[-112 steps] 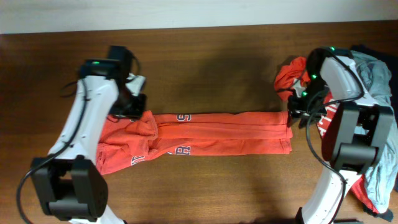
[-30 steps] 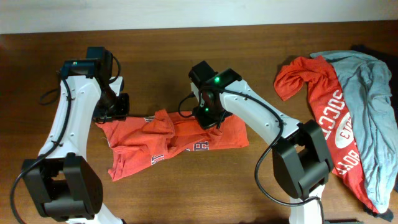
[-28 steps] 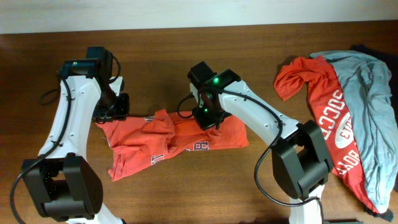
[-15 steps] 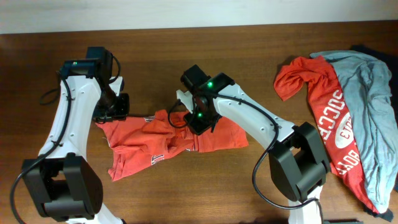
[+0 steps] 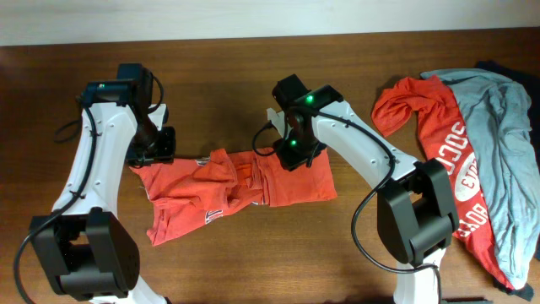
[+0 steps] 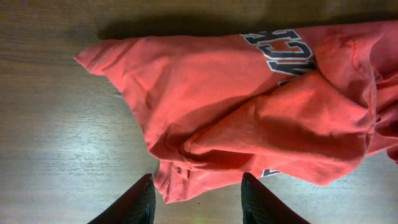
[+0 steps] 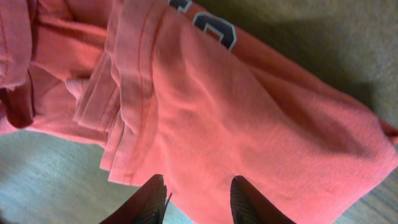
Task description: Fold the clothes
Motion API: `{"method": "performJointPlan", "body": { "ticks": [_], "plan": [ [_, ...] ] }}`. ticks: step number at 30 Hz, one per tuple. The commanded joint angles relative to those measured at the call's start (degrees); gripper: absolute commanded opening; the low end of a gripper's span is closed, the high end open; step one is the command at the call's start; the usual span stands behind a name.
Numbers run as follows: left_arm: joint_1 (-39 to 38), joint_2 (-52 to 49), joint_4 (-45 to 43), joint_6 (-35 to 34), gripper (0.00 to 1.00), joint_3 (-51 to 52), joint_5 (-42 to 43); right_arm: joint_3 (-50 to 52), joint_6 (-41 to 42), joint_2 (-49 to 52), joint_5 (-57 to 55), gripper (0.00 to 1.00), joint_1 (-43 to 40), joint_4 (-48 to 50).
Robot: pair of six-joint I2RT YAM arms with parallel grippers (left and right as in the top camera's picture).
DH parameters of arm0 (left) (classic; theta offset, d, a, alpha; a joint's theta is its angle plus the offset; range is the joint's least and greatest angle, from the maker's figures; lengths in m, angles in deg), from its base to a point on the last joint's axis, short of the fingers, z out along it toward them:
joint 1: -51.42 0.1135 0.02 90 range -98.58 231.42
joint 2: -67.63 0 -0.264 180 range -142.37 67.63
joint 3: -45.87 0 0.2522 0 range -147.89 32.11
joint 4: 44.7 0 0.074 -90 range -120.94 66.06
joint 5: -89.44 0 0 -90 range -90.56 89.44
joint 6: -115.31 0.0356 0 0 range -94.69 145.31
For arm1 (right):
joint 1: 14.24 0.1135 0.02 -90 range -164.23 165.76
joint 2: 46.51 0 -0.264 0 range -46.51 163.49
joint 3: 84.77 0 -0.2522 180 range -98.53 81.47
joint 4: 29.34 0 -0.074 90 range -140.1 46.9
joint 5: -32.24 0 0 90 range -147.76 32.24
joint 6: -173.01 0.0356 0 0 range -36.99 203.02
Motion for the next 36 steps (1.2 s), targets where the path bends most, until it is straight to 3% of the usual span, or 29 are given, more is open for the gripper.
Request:
{"method": "performJointPlan", "body": {
  "ticks": [1,15,22,28,36],
  "plan": [
    [0.1,-0.1,0.8,-0.6,0.45,-0.1,0.9,-0.7,-0.3,0.4,-1.0,0.39,0.5,1.2],
    [0.1,-0.1,0.8,-0.6,0.45,-0.1,0.9,-0.7,-0.3,5.9,-0.5,0.43,1.2,6.0],
    [0.1,-0.1,0.9,-0.6,0.45,-0.1,0.9,-0.7,2.6,9.2,-0.5,0.5,1.4,14.8],
    [0.1,-0.1,1.7,-0.6,0.47,-0.1,0.9,-0.7,2.9,8.4,-0.7,0.5,1.3,13.4],
    [0.8,-0.1,2.0,-0.5,0.7,0.0,0.9,-4.7,2.9,-4.5,-9.7,0.6,-1.8,7.6]
  ]
}}
